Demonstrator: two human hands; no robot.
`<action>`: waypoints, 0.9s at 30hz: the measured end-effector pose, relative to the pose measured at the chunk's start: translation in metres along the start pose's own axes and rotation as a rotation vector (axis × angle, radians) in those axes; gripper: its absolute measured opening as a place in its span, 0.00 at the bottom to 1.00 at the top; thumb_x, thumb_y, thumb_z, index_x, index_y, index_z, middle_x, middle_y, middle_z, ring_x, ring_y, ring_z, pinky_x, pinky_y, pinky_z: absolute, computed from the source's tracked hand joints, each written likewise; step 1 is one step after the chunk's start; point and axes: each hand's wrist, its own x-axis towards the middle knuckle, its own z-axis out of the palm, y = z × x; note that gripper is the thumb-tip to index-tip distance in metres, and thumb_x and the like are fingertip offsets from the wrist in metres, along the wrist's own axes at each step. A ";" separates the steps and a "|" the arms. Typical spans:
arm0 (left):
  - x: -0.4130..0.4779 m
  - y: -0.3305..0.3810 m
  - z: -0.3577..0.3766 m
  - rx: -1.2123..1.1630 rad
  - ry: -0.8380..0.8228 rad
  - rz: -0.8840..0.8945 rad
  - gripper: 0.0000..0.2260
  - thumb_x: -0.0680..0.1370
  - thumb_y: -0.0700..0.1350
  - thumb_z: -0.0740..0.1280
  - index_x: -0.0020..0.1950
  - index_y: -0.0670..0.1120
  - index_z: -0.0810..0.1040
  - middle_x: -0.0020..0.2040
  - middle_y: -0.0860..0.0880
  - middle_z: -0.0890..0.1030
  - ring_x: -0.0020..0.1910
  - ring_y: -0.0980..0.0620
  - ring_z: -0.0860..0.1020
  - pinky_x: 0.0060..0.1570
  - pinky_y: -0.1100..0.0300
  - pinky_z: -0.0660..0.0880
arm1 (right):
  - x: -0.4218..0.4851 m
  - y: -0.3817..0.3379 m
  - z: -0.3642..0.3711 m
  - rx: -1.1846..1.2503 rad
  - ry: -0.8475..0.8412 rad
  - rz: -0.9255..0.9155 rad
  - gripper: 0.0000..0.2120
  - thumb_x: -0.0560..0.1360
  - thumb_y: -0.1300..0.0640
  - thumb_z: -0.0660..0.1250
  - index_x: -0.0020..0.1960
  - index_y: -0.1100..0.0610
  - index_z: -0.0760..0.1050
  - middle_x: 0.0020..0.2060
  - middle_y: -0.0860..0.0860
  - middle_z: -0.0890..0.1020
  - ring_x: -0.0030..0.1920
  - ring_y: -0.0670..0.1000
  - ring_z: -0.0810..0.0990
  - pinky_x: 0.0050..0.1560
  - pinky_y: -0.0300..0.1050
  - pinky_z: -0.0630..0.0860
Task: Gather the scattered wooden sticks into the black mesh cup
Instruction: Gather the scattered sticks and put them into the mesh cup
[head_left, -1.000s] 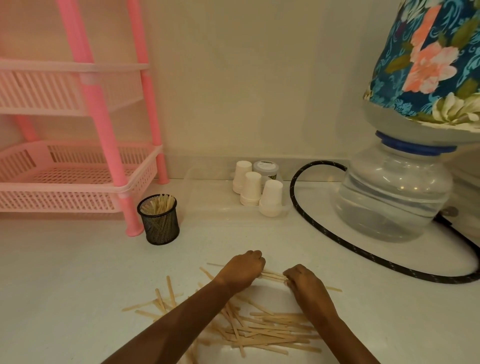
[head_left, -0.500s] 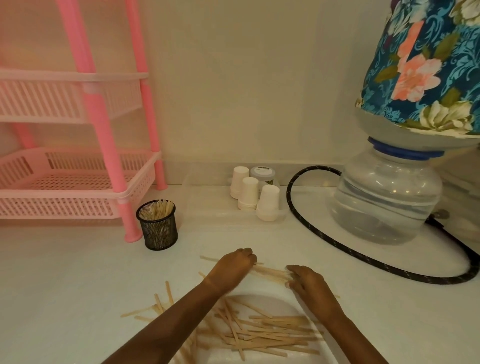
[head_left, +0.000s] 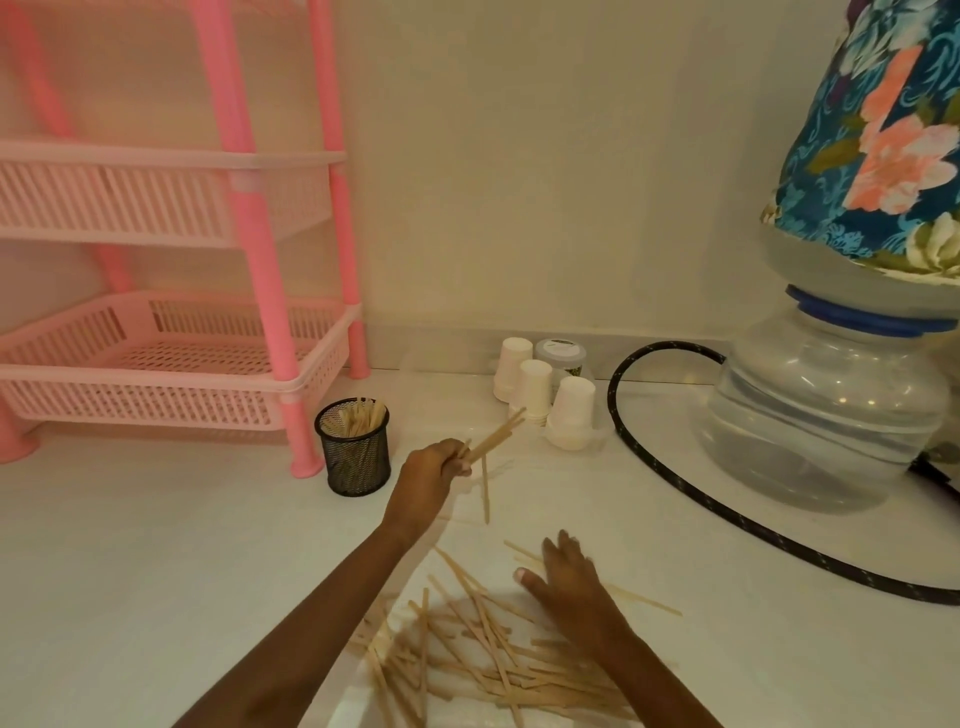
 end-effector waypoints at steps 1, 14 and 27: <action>0.000 -0.002 -0.002 -0.044 0.028 -0.009 0.05 0.77 0.33 0.61 0.45 0.33 0.76 0.42 0.38 0.83 0.40 0.52 0.79 0.36 0.74 0.70 | 0.001 -0.008 0.005 -0.019 0.000 -0.013 0.32 0.79 0.42 0.50 0.74 0.60 0.47 0.75 0.60 0.44 0.76 0.56 0.41 0.75 0.52 0.41; -0.005 -0.004 -0.015 -0.256 0.154 -0.029 0.09 0.75 0.31 0.62 0.39 0.42 0.73 0.36 0.45 0.78 0.40 0.54 0.80 0.39 0.77 0.72 | -0.003 -0.070 0.031 -0.224 0.248 -0.265 0.12 0.78 0.64 0.57 0.59 0.58 0.72 0.61 0.52 0.71 0.59 0.50 0.71 0.52 0.39 0.71; -0.005 -0.008 -0.016 -0.269 0.176 -0.064 0.07 0.75 0.31 0.63 0.41 0.42 0.75 0.38 0.47 0.80 0.37 0.63 0.79 0.38 0.78 0.72 | -0.009 -0.102 0.018 -0.533 0.167 -0.220 0.10 0.60 0.66 0.74 0.38 0.66 0.76 0.38 0.60 0.80 0.40 0.53 0.79 0.28 0.32 0.64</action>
